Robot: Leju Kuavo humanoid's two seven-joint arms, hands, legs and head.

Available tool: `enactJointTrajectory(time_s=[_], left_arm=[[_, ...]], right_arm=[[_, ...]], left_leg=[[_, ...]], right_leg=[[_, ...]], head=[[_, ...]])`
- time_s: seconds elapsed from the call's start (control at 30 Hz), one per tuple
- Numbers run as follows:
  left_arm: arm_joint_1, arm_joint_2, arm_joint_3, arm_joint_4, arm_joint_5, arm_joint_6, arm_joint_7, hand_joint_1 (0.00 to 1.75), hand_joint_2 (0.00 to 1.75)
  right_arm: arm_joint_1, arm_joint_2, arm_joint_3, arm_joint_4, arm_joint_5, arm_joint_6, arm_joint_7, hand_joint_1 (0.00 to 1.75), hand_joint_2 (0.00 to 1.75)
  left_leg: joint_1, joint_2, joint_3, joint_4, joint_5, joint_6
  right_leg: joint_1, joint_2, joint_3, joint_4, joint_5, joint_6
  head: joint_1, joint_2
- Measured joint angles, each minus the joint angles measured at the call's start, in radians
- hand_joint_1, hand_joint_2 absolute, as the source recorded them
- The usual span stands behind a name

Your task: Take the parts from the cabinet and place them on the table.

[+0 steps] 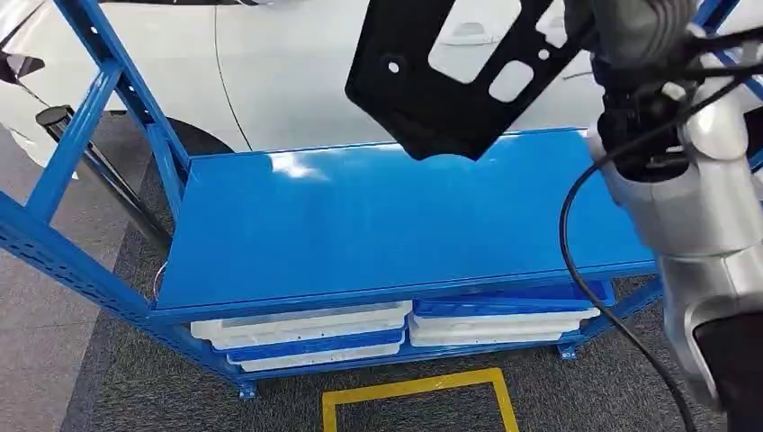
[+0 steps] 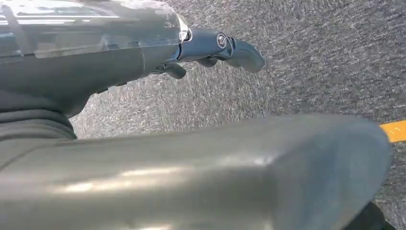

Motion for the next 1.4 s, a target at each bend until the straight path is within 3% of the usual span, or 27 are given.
enactJointTrajectory(time_s=[0.1, 0.27, 0.37, 0.6, 0.63, 0.87, 1.17, 1.4], left_arm=[[-0.001, 0.0, 0.0, 0.0, 0.004, 0.003, -0.003, 0.0, 0.0], [0.0, 0.001, 0.004, 0.0, 0.022, 0.005, -0.033, 0.0, 0.0], [-0.001, 0.001, 0.007, 0.0, 0.023, 0.005, -0.04, 0.0, 0.0], [-0.001, 0.001, 0.008, 0.0, 0.024, 0.005, -0.041, 0.0, 0.0], [-0.001, 0.001, 0.008, 0.0, 0.024, 0.005, -0.042, 0.0, 1.75], [-0.005, 0.001, 0.014, 0.0, 0.034, 0.021, -0.087, 0.0, 1.75], [-0.024, 0.0, 0.014, 0.0, 0.037, 0.009, -0.062, 0.0, 1.75], [-0.028, 0.0, 0.02, 0.0, 0.061, 0.006, -0.07, 0.0, 1.75]], right_arm=[[0.083, 0.004, -0.042, -0.053, 0.0, 0.006, -0.023, 1.75, 1.75], [0.336, 0.053, -0.132, -0.198, 0.07, 0.054, -0.154, 1.75, 1.75], [0.458, 0.082, -0.136, -0.258, 0.101, 0.064, -0.171, 1.75, 1.75], [0.518, 0.109, -0.16, -0.306, 0.102, 0.059, -0.168, 1.75, 1.75], [0.521, 0.111, -0.161, -0.309, 0.102, 0.059, -0.167, 1.75, 1.75], [0.63, 0.179, -0.163, -0.346, 0.181, 0.062, -0.189, 1.75, 1.75], [0.759, 0.278, -0.141, -0.369, 0.264, 0.063, -0.211, 1.75, 1.75], [0.841, 0.315, -0.111, -0.381, 0.285, 0.036, -0.222, 1.75, 1.75]], left_leg=[[0.0, 0.0, 0.0, 0.0, 0.0, 0.0], [0.001, -0.002, 0.002, 0.0, -0.001, 0.0], [0.001, -0.002, 0.002, 0.0, -0.002, -0.001], [0.001, -0.002, 0.001, -0.001, -0.002, -0.001], [0.001, -0.002, 0.001, -0.001, -0.002, -0.001], [0.001, -0.002, 0.002, -0.001, -0.002, -0.001], [0.001, -0.002, 0.002, -0.001, -0.002, -0.002], [0.001, -0.002, 0.002, -0.001, -0.003, -0.001]], right_leg=[[0.0, 0.001, -0.001, 0.0, 0.0, 0.0], [0.001, -0.002, 0.003, -0.002, -0.001, 0.0], [0.001, -0.002, 0.002, -0.002, -0.001, -0.001], [0.001, -0.002, 0.002, -0.002, -0.002, -0.002], [0.001, -0.002, 0.002, -0.002, -0.002, -0.002], [0.001, -0.002, 0.002, -0.002, -0.002, -0.002], [0.001, -0.002, 0.002, -0.002, -0.003, -0.002], [0.001, -0.002, 0.002, -0.002, -0.003, -0.002]], head=[[0.0, 0.0], [0.0, 0.0], [0.0, 0.0], [0.0, 0.0], [0.0, 0.0], [0.0, 0.0], [0.0, 0.0], [0.0, 0.0]])
